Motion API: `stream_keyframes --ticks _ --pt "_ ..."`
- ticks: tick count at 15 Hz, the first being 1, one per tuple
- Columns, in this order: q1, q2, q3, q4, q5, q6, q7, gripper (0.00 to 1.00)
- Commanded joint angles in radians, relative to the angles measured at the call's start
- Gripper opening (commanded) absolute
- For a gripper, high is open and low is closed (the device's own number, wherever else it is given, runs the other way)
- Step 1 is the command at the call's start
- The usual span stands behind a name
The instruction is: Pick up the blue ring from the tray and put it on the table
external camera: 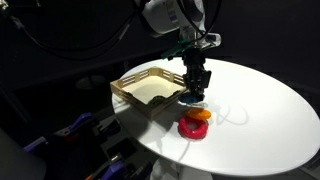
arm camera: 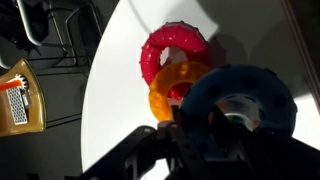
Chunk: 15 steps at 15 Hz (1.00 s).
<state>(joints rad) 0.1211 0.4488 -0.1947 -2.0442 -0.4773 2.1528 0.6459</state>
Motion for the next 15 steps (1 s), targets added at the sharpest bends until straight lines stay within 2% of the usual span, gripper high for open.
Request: stream_keyframes --ticks 1,7,10,15 --pt "0.006 0.003 0.003 -0.006 -0.026 -0.01 0.028 0.1" --pt "0.012 0.017 0.007 -0.006 -0.021 -0.009 0.025 0.12" --pt "0.014 0.016 0.007 -0.006 -0.019 -0.011 0.022 0.6" --pt "0.012 0.01 0.01 -0.009 -0.011 -0.012 0.015 0.98"
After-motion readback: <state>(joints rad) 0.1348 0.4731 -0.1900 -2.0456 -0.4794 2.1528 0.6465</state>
